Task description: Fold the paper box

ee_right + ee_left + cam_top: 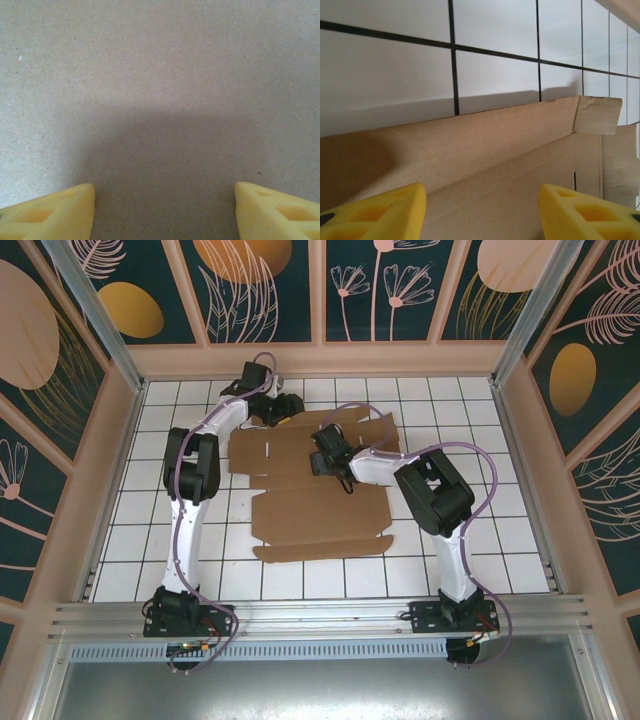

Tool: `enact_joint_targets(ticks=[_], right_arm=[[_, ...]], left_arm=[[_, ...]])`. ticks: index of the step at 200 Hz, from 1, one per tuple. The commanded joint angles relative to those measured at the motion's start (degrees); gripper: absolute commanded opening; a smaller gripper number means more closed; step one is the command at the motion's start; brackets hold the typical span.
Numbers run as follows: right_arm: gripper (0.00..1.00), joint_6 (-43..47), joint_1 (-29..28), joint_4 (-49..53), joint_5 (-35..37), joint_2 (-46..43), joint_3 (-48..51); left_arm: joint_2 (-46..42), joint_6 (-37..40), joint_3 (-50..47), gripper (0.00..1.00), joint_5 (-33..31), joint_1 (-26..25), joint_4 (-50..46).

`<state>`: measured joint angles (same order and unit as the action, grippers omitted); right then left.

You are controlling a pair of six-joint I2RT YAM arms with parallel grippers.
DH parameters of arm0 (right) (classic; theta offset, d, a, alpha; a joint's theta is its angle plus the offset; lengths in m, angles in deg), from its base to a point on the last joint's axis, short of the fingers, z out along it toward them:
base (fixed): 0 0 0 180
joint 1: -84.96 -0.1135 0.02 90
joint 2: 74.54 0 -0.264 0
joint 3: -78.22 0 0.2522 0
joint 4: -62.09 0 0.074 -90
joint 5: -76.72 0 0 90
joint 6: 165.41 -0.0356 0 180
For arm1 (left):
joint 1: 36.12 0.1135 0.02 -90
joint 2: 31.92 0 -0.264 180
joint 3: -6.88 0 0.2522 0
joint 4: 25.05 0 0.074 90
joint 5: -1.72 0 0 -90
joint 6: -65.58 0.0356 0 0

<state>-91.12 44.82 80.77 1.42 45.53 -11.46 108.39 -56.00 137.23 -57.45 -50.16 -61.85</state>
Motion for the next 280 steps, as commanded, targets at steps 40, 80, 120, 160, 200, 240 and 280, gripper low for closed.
enact_joint_targets(ticks=[40,80,120,160,200,240,280], right_arm=[[0.70,-1.7,-1.0,9.1,-6.2,5.1,4.2],[0.70,-1.6,-0.5,7.3,-8.0,4.6,4.8],[0.70,-1.9,-0.2,5.4,-10.6,3.7,6.3],[0.70,-2.4,-0.3,4.8,-11.6,3.8,6.9],[0.70,-3.1,-0.3,4.7,-12.4,3.4,6.9],[0.70,-2.9,-0.4,5.5,-12.4,3.7,6.3],[0.70,-2.8,-0.3,6.2,-11.7,4.0,6.1]], left_arm=[[-20.0,-2.7,-14.7,0.70,-9.4,4.9,2.1],[-32.0,-4.5,-33.2,0.74,-13.2,11.2,6.9],[-36.9,-4.3,-49.0,0.83,-12.5,13.1,11.7],[-32.9,-2.8,-52.4,0.78,-5.5,13.4,16.0],[-28.7,-0.4,-50.0,0.74,-5.1,13.9,16.0],[-24.9,-0.8,-50.4,0.66,1.6,14.0,22.0],[-26.3,-4.3,-54.0,0.46,10.7,14.0,31.6]])
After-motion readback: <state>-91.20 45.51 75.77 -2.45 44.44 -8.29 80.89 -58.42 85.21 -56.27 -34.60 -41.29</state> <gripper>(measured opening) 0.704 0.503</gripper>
